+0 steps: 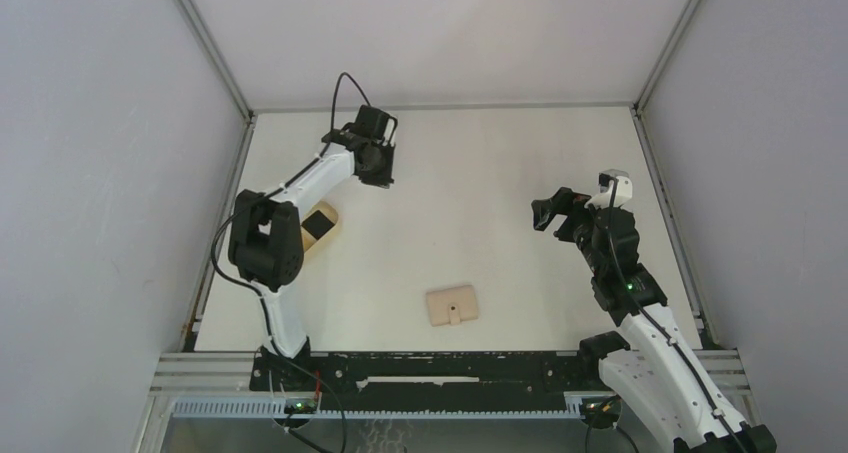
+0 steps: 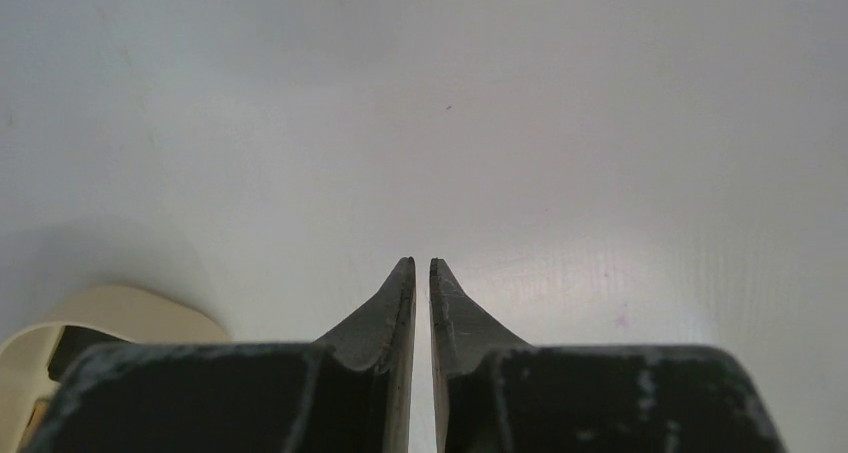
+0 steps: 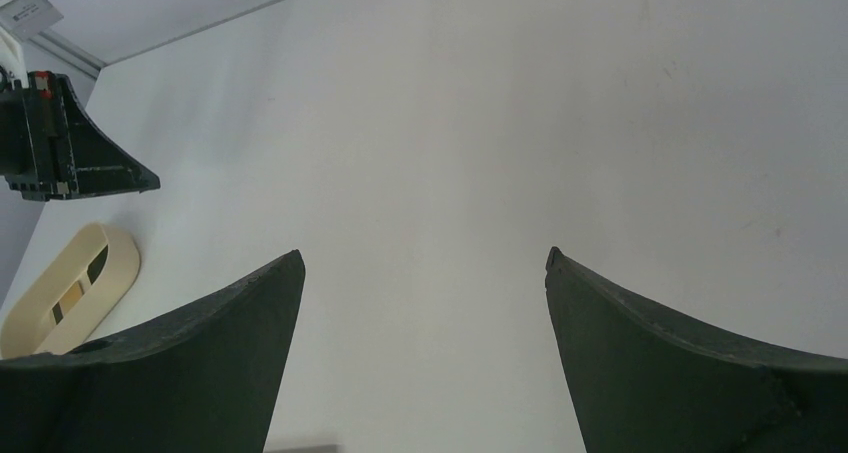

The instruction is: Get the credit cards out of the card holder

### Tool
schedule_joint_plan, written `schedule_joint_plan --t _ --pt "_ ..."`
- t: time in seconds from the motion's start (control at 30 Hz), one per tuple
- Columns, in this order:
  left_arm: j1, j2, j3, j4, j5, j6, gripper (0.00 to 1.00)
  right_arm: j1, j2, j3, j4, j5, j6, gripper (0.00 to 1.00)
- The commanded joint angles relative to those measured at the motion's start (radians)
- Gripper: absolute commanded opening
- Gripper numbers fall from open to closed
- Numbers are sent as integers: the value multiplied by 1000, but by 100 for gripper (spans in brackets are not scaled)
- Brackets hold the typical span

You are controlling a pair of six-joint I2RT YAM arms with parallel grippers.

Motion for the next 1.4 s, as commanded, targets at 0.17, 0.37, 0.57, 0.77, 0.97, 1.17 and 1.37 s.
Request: schedule_joint_plan --t 0.17,0.37,0.57,0.77,0.97,1.17,1.37 --pt "-85 83 208 -34 6 -34 13 2 -24 5 29 10 -18 100" --pt "-130 153 316 -51 15 -52 13 3 -32 5 25 14 -23 100" --pt "-140 138 334 -118 -96 -27 15 9 -44 5 17 22 -26 100" --pt "8 -177 -12 -60 -114 -33 33 15 -41 3 20 27 -30 100" --pt "136 -360 -263 -24 -125 -36 47 36 -17 2 41 26 -28 100" --pt "177 -348 -377 59 -98 -77 50 42 -13 -3 48 21 -25 100" --pt "184 -266 -388 118 -110 -81 50 42 -15 -3 42 28 -28 100"
